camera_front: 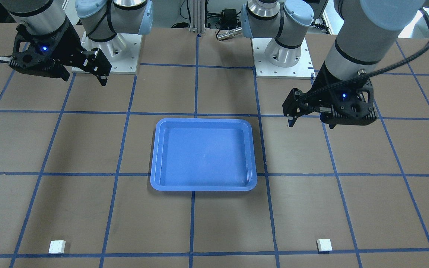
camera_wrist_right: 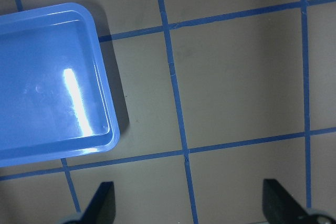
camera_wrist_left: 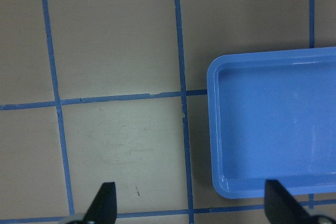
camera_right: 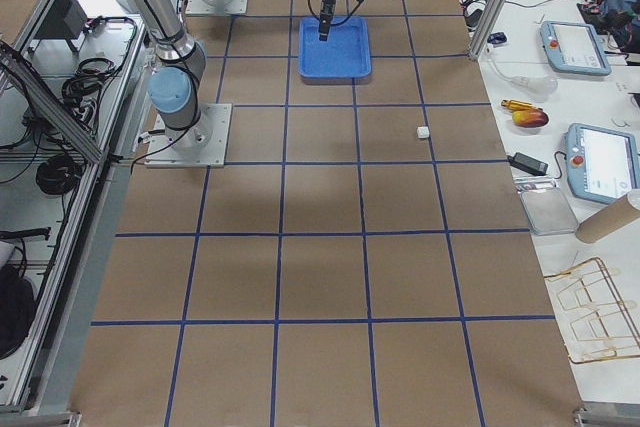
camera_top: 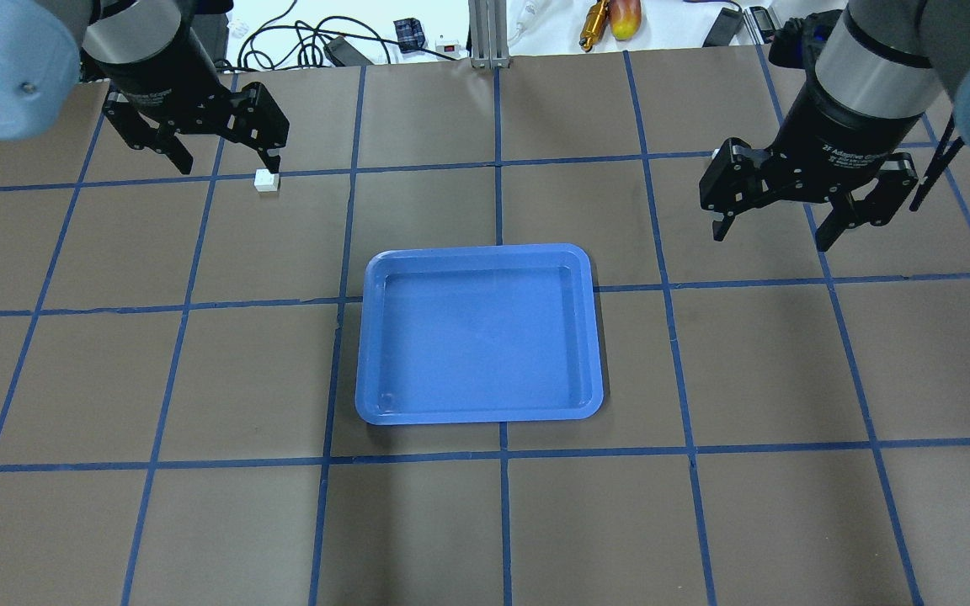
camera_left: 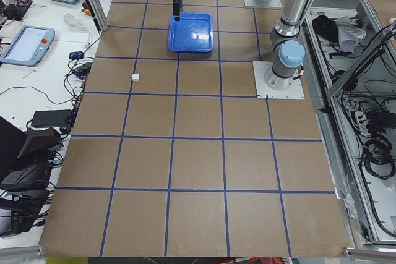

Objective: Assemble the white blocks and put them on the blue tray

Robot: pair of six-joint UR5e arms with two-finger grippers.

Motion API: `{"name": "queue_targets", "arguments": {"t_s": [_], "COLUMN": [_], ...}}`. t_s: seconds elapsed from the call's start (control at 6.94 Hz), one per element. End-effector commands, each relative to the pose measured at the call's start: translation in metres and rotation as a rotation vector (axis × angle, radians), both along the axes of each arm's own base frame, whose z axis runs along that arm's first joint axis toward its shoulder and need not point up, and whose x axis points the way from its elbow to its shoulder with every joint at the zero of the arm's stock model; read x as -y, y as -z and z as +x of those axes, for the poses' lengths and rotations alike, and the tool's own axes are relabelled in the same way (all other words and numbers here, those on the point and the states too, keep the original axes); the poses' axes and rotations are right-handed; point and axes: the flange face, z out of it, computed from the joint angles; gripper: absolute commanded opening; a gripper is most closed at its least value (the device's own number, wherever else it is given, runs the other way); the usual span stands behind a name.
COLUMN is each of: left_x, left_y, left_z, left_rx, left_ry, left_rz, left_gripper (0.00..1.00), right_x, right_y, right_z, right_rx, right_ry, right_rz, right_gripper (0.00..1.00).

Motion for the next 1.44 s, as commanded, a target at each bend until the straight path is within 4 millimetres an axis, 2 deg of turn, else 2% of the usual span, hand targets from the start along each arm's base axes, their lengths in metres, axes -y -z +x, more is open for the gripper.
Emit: {"name": "queue_targets", "arguments": {"t_s": [0.0,0.14,0.29,0.43,0.58,0.72,0.86,1.01,1.15,1.3], "left_x": [0.077,0.1,0.123,0.15,0.174,0.186,0.19,0.194,0.205,0.206], "left_y": [0.05,0.087,0.125,0.162,0.184,0.208,0.23,0.248,0.265,0.279], "left_z": [0.017,0.033,0.056,0.068,0.081,0.102,0.12,0.127,0.129,0.129], "left_rx": [0.017,0.012,0.014,0.027,0.048,0.032,0.028,0.024,0.033,0.028], "left_ry": [0.002,0.019,0.089,0.091,0.081,0.057,0.036,0.05,0.06,0.037], "left_rz": [0.056,0.093,0.088,0.043,0.011,0.032,0.052,0.068,0.022,0.035], "left_gripper": [1.0,1.0,1.0,1.0,1.0,1.0,1.0,1.0,1.0,1.0], "right_x": [-0.002,0.0,-0.001,0.0,0.002,0.009,0.032,0.038,0.051,0.06], "right_y": [-0.002,-0.001,-0.001,0.001,0.001,0.006,0.01,0.016,0.026,0.029], "right_z": [0.015,0.015,0.015,0.014,0.014,0.015,0.004,-0.005,-0.021,-0.054], "right_rx": [-0.013,-0.013,-0.016,-0.018,-0.016,-0.01,0.006,0.013,0.024,0.035], "right_ry": [-0.034,-0.034,-0.034,-0.033,-0.032,-0.052,-0.119,-0.276,-0.411,-0.561], "right_rz": [-0.023,-0.028,-0.029,-0.024,-0.026,-0.025,-0.094,-0.089,-0.084,-0.087], "right_gripper": [1.0,1.0,1.0,1.0,1.0,1.0,1.0,1.0,1.0,1.0]}}
